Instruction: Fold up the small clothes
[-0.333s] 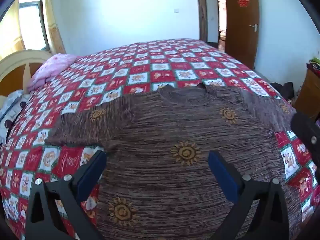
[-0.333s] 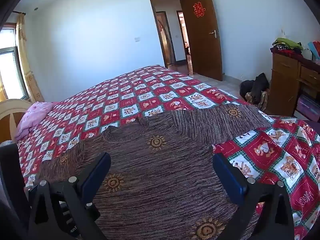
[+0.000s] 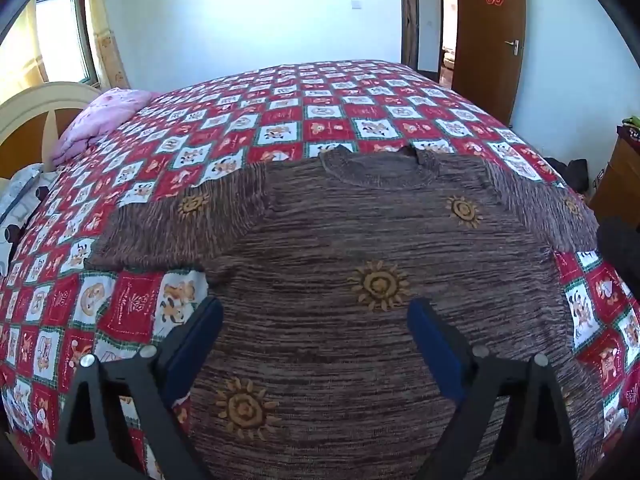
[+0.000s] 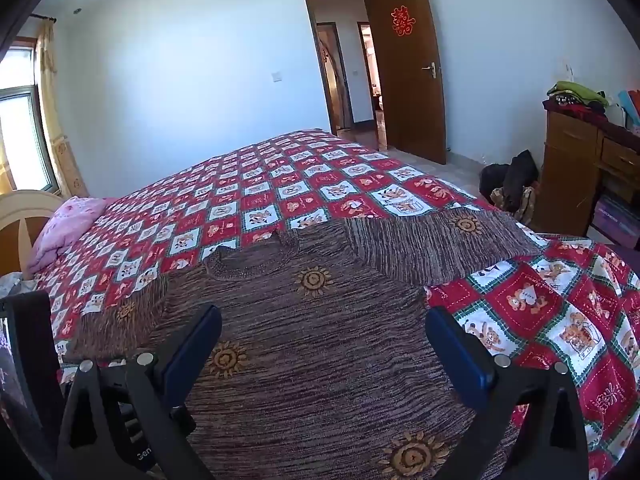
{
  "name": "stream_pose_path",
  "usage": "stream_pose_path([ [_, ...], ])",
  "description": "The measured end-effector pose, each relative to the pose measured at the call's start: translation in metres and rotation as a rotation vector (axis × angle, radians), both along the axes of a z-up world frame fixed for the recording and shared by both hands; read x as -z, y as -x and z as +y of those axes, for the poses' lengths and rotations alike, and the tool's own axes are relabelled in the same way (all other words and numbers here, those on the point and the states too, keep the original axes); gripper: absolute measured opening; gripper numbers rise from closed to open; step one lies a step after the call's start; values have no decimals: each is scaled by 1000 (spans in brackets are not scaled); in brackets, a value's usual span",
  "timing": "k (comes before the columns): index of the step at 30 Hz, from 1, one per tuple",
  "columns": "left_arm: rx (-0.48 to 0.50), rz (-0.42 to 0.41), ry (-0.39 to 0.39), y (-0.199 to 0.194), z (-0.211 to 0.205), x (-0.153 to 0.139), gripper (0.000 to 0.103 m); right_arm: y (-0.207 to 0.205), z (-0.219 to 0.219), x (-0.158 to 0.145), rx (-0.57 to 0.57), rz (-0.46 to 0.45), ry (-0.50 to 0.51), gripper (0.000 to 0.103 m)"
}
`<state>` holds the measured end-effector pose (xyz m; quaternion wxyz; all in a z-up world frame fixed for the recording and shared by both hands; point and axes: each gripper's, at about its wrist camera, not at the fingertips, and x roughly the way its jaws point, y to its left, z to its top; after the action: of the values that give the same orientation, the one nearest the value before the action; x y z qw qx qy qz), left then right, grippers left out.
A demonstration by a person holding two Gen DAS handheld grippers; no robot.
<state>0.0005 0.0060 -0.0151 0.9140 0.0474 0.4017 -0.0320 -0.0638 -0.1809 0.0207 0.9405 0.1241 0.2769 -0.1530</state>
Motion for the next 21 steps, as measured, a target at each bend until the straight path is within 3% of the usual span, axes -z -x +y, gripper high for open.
stream_pose_path([
  [21,-15,-42,1,6,9,-7,96,-6,0,12,10,52,4,102],
])
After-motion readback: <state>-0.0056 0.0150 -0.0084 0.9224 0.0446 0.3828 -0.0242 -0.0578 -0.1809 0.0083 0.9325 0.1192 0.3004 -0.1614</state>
